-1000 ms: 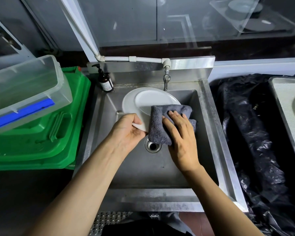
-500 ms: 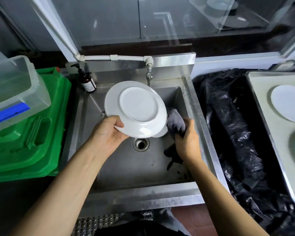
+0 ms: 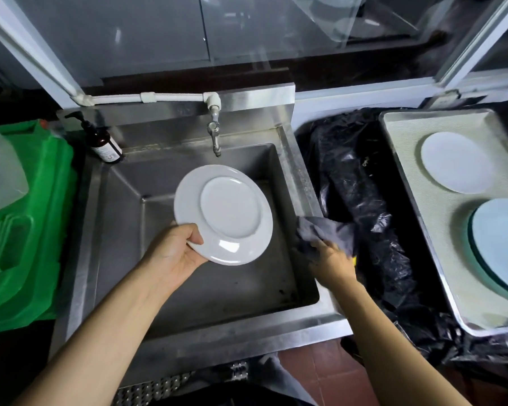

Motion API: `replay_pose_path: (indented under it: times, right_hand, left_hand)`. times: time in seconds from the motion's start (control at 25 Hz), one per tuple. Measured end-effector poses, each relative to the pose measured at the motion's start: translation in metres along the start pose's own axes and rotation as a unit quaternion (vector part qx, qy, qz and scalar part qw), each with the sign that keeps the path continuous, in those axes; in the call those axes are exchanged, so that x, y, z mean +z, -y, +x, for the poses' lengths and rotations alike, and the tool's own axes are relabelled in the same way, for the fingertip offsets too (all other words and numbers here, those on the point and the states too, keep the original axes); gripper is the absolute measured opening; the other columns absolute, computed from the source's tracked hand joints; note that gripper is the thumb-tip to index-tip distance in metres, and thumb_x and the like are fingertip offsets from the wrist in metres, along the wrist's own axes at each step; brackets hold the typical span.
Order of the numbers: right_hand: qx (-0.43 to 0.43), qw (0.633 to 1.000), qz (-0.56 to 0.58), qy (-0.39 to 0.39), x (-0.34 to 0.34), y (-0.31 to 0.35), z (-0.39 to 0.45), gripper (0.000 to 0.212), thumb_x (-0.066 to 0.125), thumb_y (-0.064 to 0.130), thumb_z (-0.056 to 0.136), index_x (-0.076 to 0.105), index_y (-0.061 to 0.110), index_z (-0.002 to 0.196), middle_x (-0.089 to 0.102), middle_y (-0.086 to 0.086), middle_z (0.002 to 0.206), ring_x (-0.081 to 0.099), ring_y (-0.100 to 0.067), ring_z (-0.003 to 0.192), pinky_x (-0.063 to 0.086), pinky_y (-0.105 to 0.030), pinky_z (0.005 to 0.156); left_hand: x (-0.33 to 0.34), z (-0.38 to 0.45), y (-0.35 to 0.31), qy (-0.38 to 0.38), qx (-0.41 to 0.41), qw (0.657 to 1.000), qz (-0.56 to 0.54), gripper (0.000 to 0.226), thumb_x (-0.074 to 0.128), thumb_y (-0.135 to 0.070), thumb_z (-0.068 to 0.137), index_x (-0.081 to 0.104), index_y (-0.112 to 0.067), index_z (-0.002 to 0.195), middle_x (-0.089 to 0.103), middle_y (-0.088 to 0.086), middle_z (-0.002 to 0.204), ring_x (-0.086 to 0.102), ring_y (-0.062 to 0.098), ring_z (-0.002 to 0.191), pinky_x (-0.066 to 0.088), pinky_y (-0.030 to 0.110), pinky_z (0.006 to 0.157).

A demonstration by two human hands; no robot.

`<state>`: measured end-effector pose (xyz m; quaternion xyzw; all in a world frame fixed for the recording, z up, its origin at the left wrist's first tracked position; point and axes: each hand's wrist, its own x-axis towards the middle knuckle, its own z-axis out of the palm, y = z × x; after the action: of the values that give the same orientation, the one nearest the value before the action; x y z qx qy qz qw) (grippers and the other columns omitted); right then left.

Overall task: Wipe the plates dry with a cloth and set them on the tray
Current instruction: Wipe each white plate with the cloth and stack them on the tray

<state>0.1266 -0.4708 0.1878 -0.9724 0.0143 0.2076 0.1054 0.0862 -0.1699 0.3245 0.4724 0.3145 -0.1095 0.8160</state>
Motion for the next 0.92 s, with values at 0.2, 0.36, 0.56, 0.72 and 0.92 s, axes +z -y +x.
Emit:
replay_pose_path:
  times: [0.2,0.36,0.56,0.72,0.92]
  right_hand:
    - [-0.074,0.985,0.089,-0.131,0.006,0.002,-0.003,0.06,0.065,0.031,0.09,0.049,0.02,0.147,0.055,-0.007,0.144,0.051,-0.029,0.13,0.041,-0.042,0.105]
    - [-0.27,0.9,0.194,-0.281,-0.016,0.03,-0.005,0.059,0.063,0.029,0.094,0.046,0.021,0.15,0.052,0.008,0.148,0.046,-0.004,0.133,0.024,-0.014,0.115]
    - [-0.355,0.855,0.16,-0.342,-0.04,0.026,-0.015,0.044,0.064,0.019,0.1,0.056,0.024,0.144,0.054,0.017,0.145,0.051,-0.001,0.121,0.029,-0.024,0.102]
    - [-0.343,0.854,0.117,-0.374,-0.067,0.045,-0.03,0.024,0.061,0.023,0.1,0.07,0.021,0.122,0.065,0.011,0.1,0.055,-0.013,0.088,0.029,-0.021,0.088]
    - [-0.223,0.896,0.23,-0.308,-0.073,0.071,-0.056,0.028,0.063,0.028,0.1,0.063,0.019,0.073,0.058,0.005,0.068,0.049,-0.019,0.068,0.043,-0.038,0.067]
  left_hand:
    - [0.015,0.001,0.006,-0.008,-0.016,1.0,-0.013,0.064,0.039,0.009,0.07,0.061,-0.007,0.127,0.07,0.014,0.124,0.068,0.034,0.11,0.06,0.044,0.075]
    - [0.021,-0.002,0.01,0.002,-0.033,0.995,-0.093,0.063,0.046,0.006,0.064,0.063,-0.009,0.123,0.073,0.014,0.117,0.073,0.031,0.1,0.06,0.041,0.073]
    - [0.021,-0.007,0.008,0.012,-0.057,0.987,-0.151,0.054,0.044,0.004,0.067,0.06,-0.003,0.118,0.075,0.017,0.107,0.074,0.033,0.093,0.061,0.044,0.072]
    - [0.015,-0.004,-0.003,0.018,-0.084,0.985,-0.151,0.052,0.052,-0.01,0.075,0.054,0.011,0.123,0.068,0.032,0.115,0.07,0.046,0.099,0.061,0.053,0.073]
    - [-0.009,0.01,-0.005,-0.007,-0.136,0.989,-0.054,0.064,0.048,-0.044,0.095,0.057,0.016,0.116,0.067,0.034,0.115,0.067,0.048,0.107,0.061,0.055,0.076]
